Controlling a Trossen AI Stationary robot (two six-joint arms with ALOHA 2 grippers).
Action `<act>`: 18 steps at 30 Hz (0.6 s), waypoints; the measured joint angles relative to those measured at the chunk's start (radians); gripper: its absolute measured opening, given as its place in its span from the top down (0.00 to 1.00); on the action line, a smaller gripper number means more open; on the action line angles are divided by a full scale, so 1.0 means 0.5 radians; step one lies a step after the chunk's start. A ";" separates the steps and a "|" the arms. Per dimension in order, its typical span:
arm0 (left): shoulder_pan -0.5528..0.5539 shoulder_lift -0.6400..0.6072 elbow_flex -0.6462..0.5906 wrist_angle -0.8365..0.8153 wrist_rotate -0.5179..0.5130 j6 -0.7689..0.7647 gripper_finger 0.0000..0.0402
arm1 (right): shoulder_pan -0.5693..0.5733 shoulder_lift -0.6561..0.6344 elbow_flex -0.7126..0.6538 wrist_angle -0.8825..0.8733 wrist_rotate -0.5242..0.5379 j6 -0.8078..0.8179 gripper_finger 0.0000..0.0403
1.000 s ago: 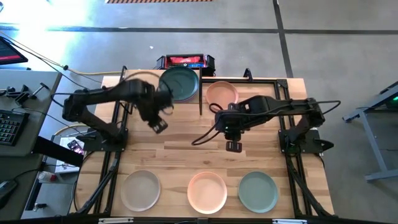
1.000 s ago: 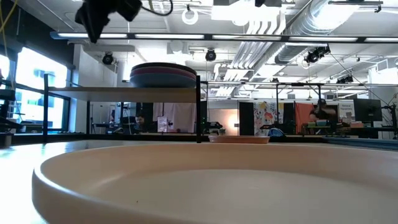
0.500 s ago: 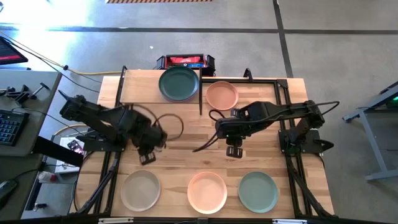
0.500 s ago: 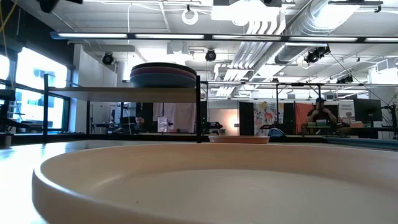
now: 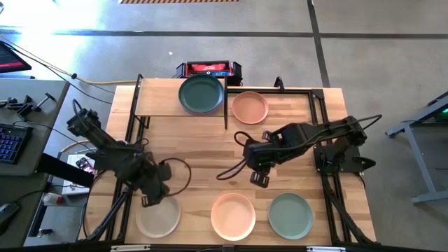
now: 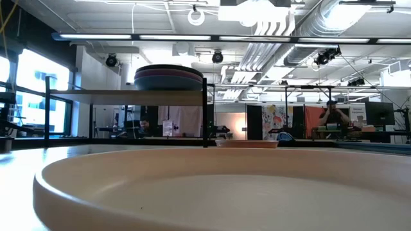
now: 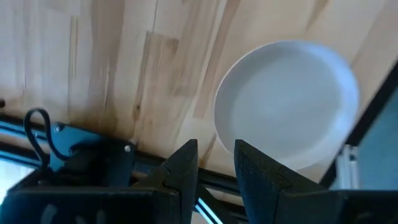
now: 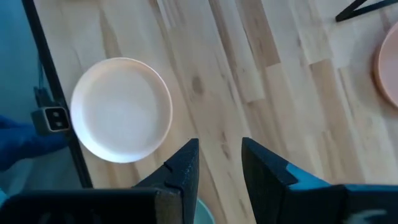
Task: Place and stack plates onto a shelf
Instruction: Put the white plate on the shelf
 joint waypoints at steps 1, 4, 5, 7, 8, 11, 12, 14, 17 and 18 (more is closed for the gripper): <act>-0.021 0.000 -0.045 0.029 0.001 -0.022 0.77 | 0.010 0.000 0.000 0.005 0.008 0.028 0.75; -0.086 0.001 -0.168 0.116 0.001 -0.036 0.77 | 0.036 0.000 0.000 0.037 0.042 0.063 0.75; -0.109 0.001 -0.206 0.143 0.001 -0.041 0.77 | 0.044 0.000 0.000 0.048 0.062 0.076 0.75; -0.155 0.001 -0.277 0.210 0.001 -0.067 0.77 | 0.055 0.000 0.000 0.073 0.101 0.085 0.75; -0.177 0.001 -0.305 0.242 0.001 -0.077 0.77 | 0.058 0.000 0.000 0.086 0.106 0.085 0.75; -0.254 0.001 -0.399 0.306 -0.046 -0.089 0.77 | 0.062 0.000 0.000 0.115 0.106 0.085 0.75; -0.282 0.001 -0.427 0.331 -0.066 -0.089 0.77 | 0.062 -0.001 0.000 0.122 0.106 0.085 0.75; -0.326 0.001 -0.491 0.396 -0.089 -0.089 0.77 | 0.062 -0.001 0.000 0.132 0.107 0.085 0.75; -0.388 0.002 -0.568 0.478 -0.100 -0.088 0.77 | 0.062 -0.001 0.000 0.139 0.110 0.085 0.75; -0.404 0.002 -0.594 0.524 -0.106 -0.088 0.77 | 0.062 -0.002 0.000 0.138 0.110 0.085 0.75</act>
